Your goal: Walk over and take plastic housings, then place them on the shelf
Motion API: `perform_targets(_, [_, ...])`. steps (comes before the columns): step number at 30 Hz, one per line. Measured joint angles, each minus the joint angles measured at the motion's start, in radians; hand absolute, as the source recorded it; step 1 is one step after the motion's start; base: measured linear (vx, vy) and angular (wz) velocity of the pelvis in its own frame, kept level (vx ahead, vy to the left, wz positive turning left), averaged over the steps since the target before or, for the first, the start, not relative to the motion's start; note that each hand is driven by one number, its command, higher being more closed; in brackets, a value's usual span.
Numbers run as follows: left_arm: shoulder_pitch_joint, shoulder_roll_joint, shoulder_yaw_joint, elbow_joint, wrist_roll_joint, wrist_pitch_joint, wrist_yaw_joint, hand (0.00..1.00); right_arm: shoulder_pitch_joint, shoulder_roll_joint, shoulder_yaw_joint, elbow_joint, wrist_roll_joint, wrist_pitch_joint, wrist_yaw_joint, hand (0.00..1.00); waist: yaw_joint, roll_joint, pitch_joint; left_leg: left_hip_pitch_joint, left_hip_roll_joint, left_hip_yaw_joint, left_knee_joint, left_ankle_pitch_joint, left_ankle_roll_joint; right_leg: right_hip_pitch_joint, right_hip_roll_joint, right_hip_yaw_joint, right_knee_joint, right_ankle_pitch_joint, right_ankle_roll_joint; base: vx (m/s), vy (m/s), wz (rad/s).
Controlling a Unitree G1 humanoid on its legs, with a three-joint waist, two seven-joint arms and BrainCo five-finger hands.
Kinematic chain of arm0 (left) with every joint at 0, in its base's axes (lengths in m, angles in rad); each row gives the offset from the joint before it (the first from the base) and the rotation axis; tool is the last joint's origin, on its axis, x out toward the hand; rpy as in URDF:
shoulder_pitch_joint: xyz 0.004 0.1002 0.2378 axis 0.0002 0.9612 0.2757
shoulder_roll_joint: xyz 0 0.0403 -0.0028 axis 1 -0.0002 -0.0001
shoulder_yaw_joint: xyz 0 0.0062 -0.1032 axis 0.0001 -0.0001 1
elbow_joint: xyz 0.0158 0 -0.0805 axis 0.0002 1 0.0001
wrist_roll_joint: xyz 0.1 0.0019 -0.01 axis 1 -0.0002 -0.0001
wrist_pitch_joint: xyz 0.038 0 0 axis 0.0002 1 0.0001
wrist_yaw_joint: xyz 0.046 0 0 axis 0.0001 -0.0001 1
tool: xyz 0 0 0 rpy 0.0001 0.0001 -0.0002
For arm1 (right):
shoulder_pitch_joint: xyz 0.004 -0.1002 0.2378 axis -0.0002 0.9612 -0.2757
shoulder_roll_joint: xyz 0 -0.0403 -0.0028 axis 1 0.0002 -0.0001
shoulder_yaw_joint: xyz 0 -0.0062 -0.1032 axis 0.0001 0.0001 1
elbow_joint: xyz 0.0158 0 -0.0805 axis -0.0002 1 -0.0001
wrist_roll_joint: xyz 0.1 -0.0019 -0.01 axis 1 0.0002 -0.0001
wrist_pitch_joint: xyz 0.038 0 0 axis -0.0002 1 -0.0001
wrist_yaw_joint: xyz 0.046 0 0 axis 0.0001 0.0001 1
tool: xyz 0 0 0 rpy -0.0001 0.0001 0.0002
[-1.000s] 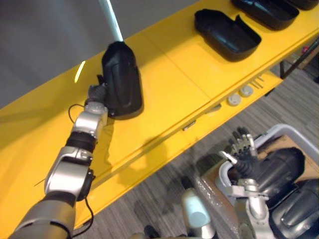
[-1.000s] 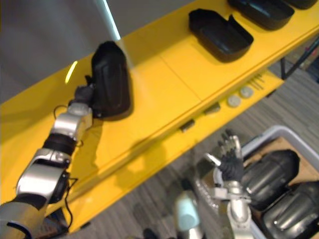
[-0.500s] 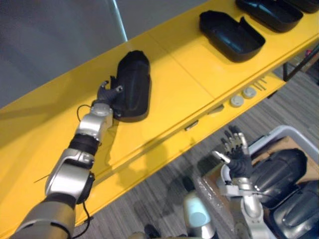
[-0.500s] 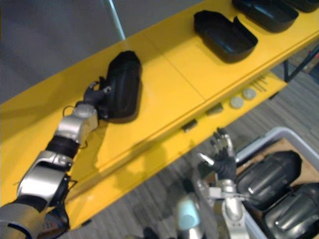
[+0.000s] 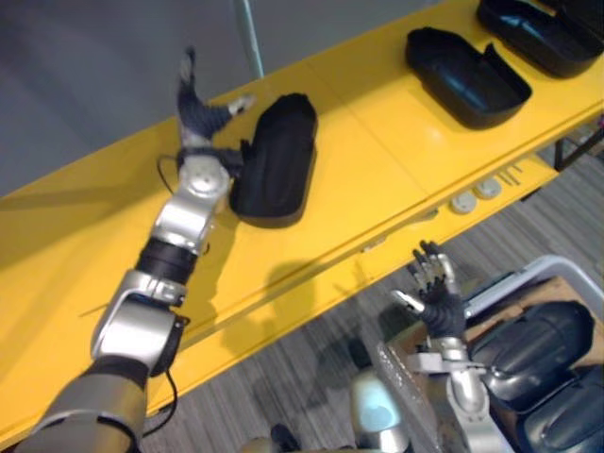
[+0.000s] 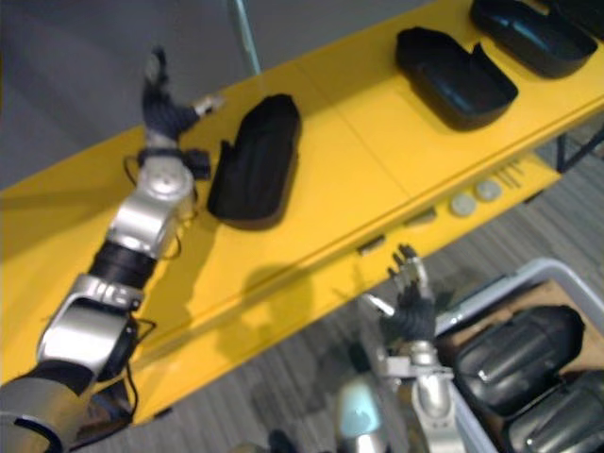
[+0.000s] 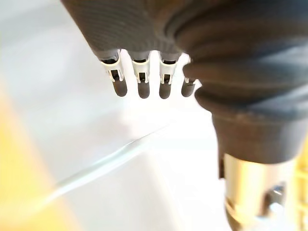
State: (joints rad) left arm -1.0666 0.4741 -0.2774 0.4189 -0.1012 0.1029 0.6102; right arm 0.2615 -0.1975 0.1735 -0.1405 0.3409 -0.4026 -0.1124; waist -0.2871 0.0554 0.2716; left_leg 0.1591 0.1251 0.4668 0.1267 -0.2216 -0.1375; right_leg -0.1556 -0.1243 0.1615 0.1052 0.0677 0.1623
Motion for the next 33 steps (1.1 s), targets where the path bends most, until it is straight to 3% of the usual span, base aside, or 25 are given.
perform_targets(6, [0.0,-0.005,-0.018,-0.049,0.107,0.001,0.04,0.0,-0.013,-0.004,0.026,0.004,-0.002,-0.061,-0.041,0.0,0.0,-0.008,-0.045,0.021,-0.006,-0.016,-0.015,0.003,0.004,0.028,-0.008,-0.011,-0.015,0.0,0.0,0.0,-0.009,0.06])
perform_targets(10, [0.023,-0.022,0.003,-0.089,0.102,-0.006,0.091,0.0,-0.11,-0.011,0.023,0.004,0.051,-0.07,-0.002,0.0,0.019,-0.012,-0.05,0.032,-0.006,-0.042,-0.022,0.009,0.007,0.07,-0.016,-0.046,-0.045,0.014,-0.001,-0.04,-0.034,0.15])
perform_targets(13, [0.232,-0.058,0.153,-0.36,0.104,-0.078,0.096,0.0,-0.244,-0.01,0.023,0.039,0.121,-0.057,0.08,0.0,0.045,-0.008,-0.072,0.031,-0.003,-0.082,-0.034,0.025,0.006,0.101,-0.025,-0.088,-0.063,0.02,-0.002,-0.02,-0.036,0.36])
perform_targets(16, [0.642,-0.147,0.282,-0.656,0.109,-0.131,0.092,0.0,-0.371,-0.011,-0.002,0.113,0.121,-0.046,0.091,0.0,0.129,-0.001,-0.085,0.028,0.005,-0.159,-0.029,0.034,0.005,0.161,-0.03,-0.169,-0.087,0.02,-0.002,-0.01,-0.054,0.7])
perform_targets(17, [0.804,-0.192,0.323,-0.689,0.108,-0.153,0.085,0.0,-0.415,-0.008,-0.018,0.14,0.121,-0.028,0.089,0.0,0.172,-0.003,-0.102,0.016,0.006,-0.196,-0.025,0.039,0.003,0.182,-0.033,-0.206,-0.103,0.021,-0.004,0.0,-0.064,0.89])
perform_targets(18, [0.871,-0.21,0.342,-0.691,0.108,-0.159,0.083,0.0,-0.439,-0.006,-0.021,0.16,0.122,-0.021,0.089,0.0,0.194,-0.006,-0.11,0.008,0.006,-0.216,-0.019,0.04,0.002,0.193,-0.035,-0.23,-0.111,0.023,-0.006,-0.01,-0.055,0.93])
perform_targets(20, [1.057,-0.255,0.43,-0.689,0.099,-0.159,0.08,0.0,-0.568,0.022,-0.022,0.253,0.126,0.029,0.084,0.0,0.28,-0.024,-0.123,-0.012,0.01,-0.295,0.011,0.041,0.0,0.24,-0.036,-0.304,-0.127,0.025,-0.008,0.0,-0.049,0.92])
perform_targets(22, [1.136,-0.268,0.494,-0.675,0.098,-0.16,0.052,0.0,-0.686,0.058,-0.025,0.335,0.139,0.077,0.055,0.0,0.329,-0.031,-0.127,-0.022,0.012,-0.352,0.024,0.043,-0.003,0.281,-0.037,-0.362,-0.135,0.025,-0.009,-0.02,-0.039,0.87])
perform_targets(25, [1.235,-0.275,0.56,-0.581,0.1,-0.16,0.005,0.0,-0.86,0.109,-0.025,0.499,0.148,0.147,-0.023,0.0,0.4,-0.034,-0.135,-0.046,0.004,-0.415,0.032,0.045,-0.005,0.319,-0.044,-0.419,-0.147,0.025,-0.009,-0.04,-0.023,0.59])
perform_targets(29, [1.32,-0.32,0.628,-0.318,0.052,-0.177,-0.045,0.0,-0.997,0.112,-0.078,0.726,0.168,0.162,-0.116,0.0,0.48,-0.033,-0.135,-0.085,-0.003,-0.474,0.053,0.048,-0.004,0.333,-0.047,-0.466,-0.149,0.024,-0.011,-0.03,-0.005,0.48])
perform_targets(31, [1.384,-0.37,0.683,-0.157,0.032,-0.212,-0.063,0.0,-1.036,0.105,-0.134,0.811,0.196,0.162,-0.155,0.0,0.523,-0.032,-0.133,-0.096,-0.002,-0.489,0.058,0.05,-0.005,0.334,-0.045,-0.471,-0.149,0.022,-0.014,-0.01,0.002,0.18])
perform_targets(33, [1.432,-0.382,0.691,-0.03,0.035,-0.238,-0.091,0.0,-1.052,0.096,-0.168,0.839,0.197,0.161,-0.186,0.0,0.533,-0.028,-0.131,-0.109,-0.001,-0.506,0.064,0.05,-0.007,0.336,-0.043,-0.493,-0.149,0.019,-0.018,-0.01,-0.007,0.19])
